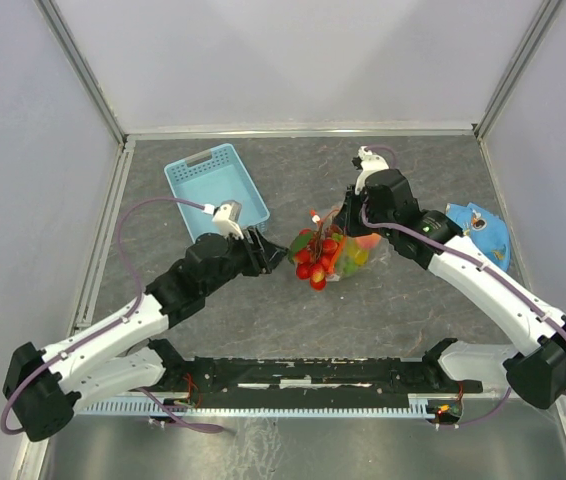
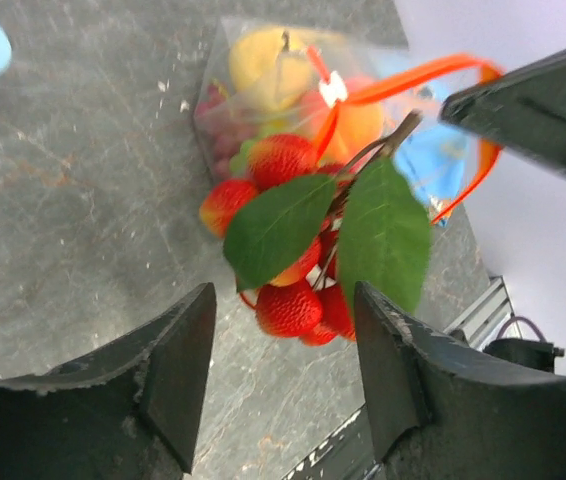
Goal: Place the food in the zip-top bag and seal the zipper
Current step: Place the fake fruit in the zipper food storage bag.
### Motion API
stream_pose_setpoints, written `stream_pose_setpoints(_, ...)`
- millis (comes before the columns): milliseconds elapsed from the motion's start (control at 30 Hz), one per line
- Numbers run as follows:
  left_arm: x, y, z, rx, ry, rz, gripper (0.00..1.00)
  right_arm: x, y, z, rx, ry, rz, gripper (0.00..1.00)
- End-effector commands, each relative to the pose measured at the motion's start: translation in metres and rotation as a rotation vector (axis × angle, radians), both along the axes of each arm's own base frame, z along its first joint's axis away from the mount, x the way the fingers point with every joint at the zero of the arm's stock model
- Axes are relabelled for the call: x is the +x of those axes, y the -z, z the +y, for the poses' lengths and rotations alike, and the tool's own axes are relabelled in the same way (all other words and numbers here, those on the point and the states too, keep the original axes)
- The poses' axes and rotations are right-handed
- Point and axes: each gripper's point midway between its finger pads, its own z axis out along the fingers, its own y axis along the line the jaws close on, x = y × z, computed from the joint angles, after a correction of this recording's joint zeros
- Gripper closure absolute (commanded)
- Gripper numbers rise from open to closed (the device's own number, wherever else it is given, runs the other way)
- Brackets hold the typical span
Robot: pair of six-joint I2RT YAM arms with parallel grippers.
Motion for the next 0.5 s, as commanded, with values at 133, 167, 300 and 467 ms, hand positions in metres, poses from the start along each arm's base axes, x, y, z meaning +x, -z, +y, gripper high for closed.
stream_pose_setpoints(133, -0.007, 0.057, -0.017, -0.04, 0.022, 0.175, 0.46, 0.003, -0.03, 0.005, 0.087, -0.012, -0.081, 0.98)
stream_pose_setpoints(167, -0.005, 0.062, -0.02, -0.033, 0.021, 0.186, 0.48, 0.003, -0.03, 0.005, 0.087, -0.012, -0.08, 0.98)
stream_pose_setpoints(300, 0.001, 0.069, -0.028, -0.043, 0.024, 0.192, 0.52, 0.002, -0.029, 0.005, 0.089, -0.015, -0.078, 0.98)
stream_pose_setpoints(467, 0.006, 0.071, -0.036, -0.043, 0.04, 0.187, 0.5, 0.001, -0.029, 0.007, 0.099, -0.022, -0.074, 0.98)
